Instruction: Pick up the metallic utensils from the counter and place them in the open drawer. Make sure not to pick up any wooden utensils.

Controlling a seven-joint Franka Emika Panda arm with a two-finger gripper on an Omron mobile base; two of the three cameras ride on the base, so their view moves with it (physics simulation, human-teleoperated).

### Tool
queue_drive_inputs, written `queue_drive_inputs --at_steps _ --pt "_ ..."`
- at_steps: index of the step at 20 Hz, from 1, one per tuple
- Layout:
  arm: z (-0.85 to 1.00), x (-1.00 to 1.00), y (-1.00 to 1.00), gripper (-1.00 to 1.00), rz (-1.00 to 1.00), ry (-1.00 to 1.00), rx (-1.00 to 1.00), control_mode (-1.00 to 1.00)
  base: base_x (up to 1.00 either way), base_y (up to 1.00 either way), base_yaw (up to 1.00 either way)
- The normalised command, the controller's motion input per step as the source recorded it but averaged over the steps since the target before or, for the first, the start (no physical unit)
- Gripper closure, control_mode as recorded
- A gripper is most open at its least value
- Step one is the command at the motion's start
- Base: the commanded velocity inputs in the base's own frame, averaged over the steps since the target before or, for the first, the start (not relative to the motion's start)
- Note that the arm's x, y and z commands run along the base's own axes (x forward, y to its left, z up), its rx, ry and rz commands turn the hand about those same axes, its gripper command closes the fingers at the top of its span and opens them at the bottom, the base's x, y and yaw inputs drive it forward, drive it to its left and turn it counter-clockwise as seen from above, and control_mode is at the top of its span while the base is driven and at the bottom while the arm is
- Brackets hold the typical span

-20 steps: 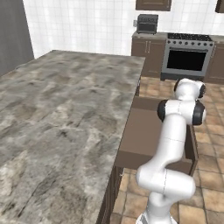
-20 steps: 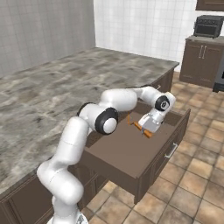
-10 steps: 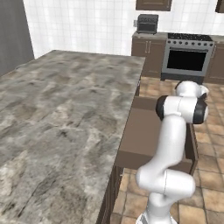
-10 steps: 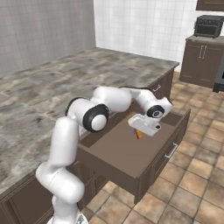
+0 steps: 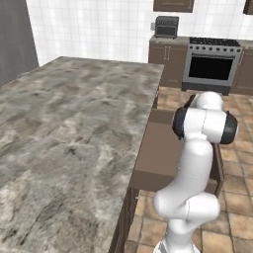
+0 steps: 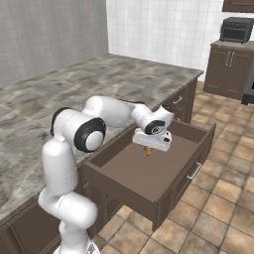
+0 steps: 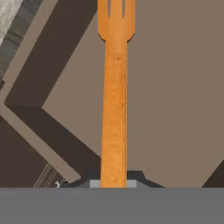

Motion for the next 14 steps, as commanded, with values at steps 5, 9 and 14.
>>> queue_drive_inputs --at_steps 5,9,14 --pt "-0.31 0.27 -0.05 1.0 0.0 0.0 -0.09 -1.0 0.0 0.0 0.0" --pt "-0.63 0.61 -0.01 1.0 0.0 0.0 -0.02 -1.0 0.0 0.0 0.0" --pt "-0.64 0.58 -0.01 1.0 0.0 0.0 -0.08 -1.0 0.0 0.0 0.0"
